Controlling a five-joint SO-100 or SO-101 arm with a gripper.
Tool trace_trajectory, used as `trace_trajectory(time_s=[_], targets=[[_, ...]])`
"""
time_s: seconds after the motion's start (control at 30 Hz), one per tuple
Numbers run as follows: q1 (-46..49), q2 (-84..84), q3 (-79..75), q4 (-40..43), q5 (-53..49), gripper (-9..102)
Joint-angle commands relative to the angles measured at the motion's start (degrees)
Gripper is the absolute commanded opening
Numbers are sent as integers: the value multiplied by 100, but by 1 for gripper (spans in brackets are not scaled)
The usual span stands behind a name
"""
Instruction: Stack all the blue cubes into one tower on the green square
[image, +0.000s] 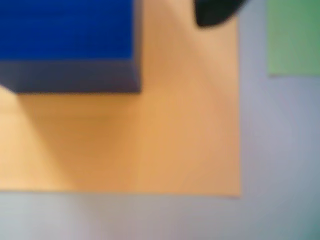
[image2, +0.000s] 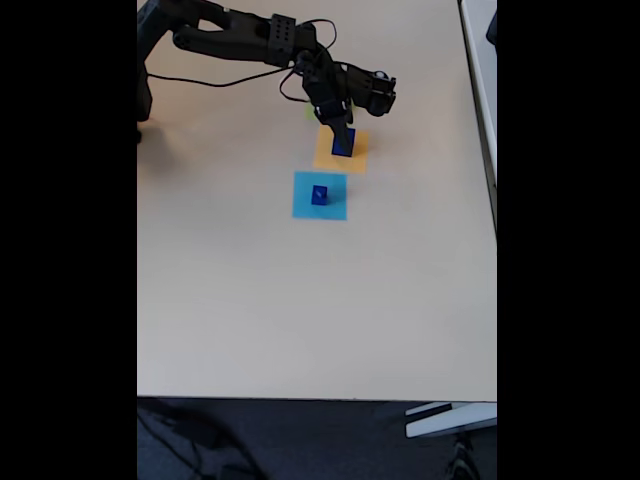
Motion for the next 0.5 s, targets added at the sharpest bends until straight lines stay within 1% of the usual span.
trace_trajectory(time_s=[0.0,0.47], targets=[[9,79,-53,-97,-88,32],[26,132,202,-62,-290,28]])
